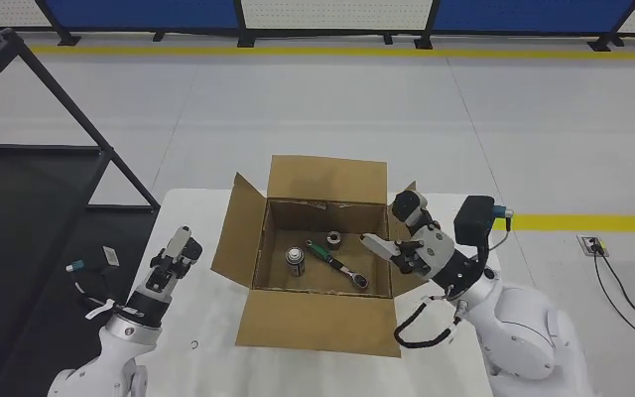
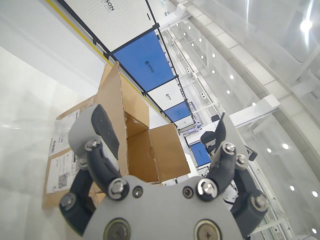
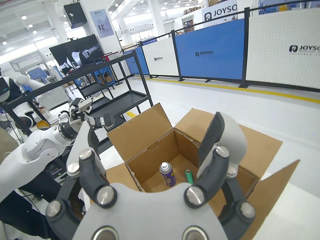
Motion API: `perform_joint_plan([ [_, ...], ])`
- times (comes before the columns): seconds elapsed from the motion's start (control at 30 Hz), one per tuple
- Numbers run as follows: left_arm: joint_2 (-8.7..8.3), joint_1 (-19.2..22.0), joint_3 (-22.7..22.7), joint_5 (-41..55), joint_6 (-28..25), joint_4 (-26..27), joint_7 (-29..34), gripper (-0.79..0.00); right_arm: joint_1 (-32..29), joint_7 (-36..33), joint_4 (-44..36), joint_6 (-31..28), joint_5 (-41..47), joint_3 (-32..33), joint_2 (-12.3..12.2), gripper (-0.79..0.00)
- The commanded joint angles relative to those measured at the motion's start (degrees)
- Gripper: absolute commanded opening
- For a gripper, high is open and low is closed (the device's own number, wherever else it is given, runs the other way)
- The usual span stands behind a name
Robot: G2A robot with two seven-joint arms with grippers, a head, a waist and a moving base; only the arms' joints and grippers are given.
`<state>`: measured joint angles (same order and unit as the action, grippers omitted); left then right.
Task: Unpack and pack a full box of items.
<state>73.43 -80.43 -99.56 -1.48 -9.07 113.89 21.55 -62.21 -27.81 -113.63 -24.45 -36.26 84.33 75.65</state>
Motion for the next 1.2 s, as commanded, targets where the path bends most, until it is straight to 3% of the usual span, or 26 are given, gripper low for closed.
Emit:
perform_joint_plan([
  [0.0, -0.08, 0.1, 0.0, 0.0, -0.2, -0.2, 0.1, 0.000, -1.1, 0.4, -0.1, 0.4, 4.9, 2.3, -0.2, 0.000],
  [0.27, -0.21, -0.2, -0.4, 1.3, 1.0, -0.3, -2.1, 0.000, -3.7, -0.5, 2.9, 4.5, 21.5, 9.1, -0.9, 0.000],
  [0.83, -0.34, -0.3, -0.3, 1.4, 2.5, -0.4, -1.1, 0.000, -4.1, -0.4, 3.3, 6.2, 22.2, 9.0, -1.0, 0.000],
  [1.17, -1.11, 1.8, -0.7, 3.9, 7.6, -3.0, 6.1, 0.000, -3.0, -8.2, 6.7, 13.0, 27.2, 10.1, -2.0, 0.000],
])
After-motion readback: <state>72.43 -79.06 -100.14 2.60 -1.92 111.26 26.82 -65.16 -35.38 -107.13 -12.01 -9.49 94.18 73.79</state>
